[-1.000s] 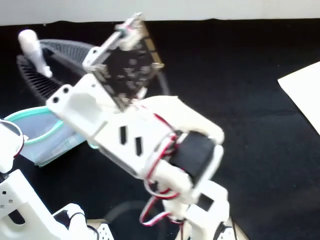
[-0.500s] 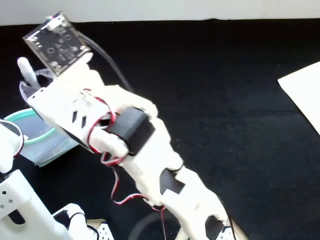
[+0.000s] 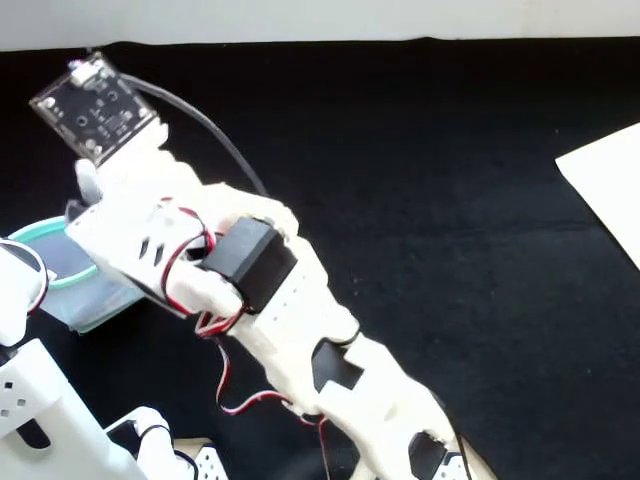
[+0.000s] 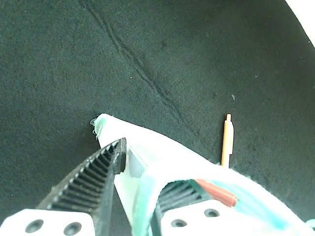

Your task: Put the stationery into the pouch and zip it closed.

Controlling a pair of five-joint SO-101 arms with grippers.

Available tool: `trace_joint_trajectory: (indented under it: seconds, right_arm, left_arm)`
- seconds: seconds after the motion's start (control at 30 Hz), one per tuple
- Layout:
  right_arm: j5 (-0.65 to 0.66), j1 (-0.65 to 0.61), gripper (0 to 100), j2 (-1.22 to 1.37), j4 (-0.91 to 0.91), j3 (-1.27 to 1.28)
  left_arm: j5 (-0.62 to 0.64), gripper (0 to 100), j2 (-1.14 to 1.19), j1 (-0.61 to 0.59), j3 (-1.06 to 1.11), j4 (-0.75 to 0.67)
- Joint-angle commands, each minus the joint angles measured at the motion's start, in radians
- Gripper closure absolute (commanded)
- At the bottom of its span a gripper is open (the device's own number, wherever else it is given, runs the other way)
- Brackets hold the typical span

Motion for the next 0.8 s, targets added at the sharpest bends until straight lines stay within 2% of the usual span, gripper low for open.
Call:
trace_joint_trajectory:
  seconds: [0.0, 0.23, 0.37, 0.47, 0.57, 0.67, 0.7, 0.77]
  right_arm:
    - [-0.005, -0.033, 73.9, -0.013, 0.025, -0.11]
    - [-0.005, -0.022, 73.8, -0.143, 0.025, -0.11]
    - [-0.005, 0.051, 73.8, -0.234, 0.027, -0.11]
    - [-0.005, 0.183, 73.8, -0.266, 0.056, -0.108]
    - [-0.006, 0.375, 73.8, -0.242, 0.064, -0.082]
    - [0.0, 0.53, 73.9, -0.18, 0.062, 0.101]
    - [0.018, 0.556, 73.9, -0.156, 0.059, 0.179]
    - [0.141, 0.572, 73.9, -0.101, 0.041, 0.331]
  left_arm:
    - [-0.015, 99, 0.007, 0.015, 0.045, -0.02]
    - [-0.015, 99, 0.007, 0.015, 0.045, -0.02]
    - [-0.015, 99, 0.007, 0.016, 0.045, -0.02]
    - [-0.015, 99, 0.007, 0.016, 0.045, -0.02]
    - [-0.015, 99, 0.007, 0.016, 0.045, -0.02]
    - [-0.015, 99, 0.007, 0.018, 0.047, -0.02]
    - [-0.015, 99, 0.007, 0.018, 0.047, -0.02]
    - [-0.015, 99, 0.007, 0.018, 0.047, -0.02]
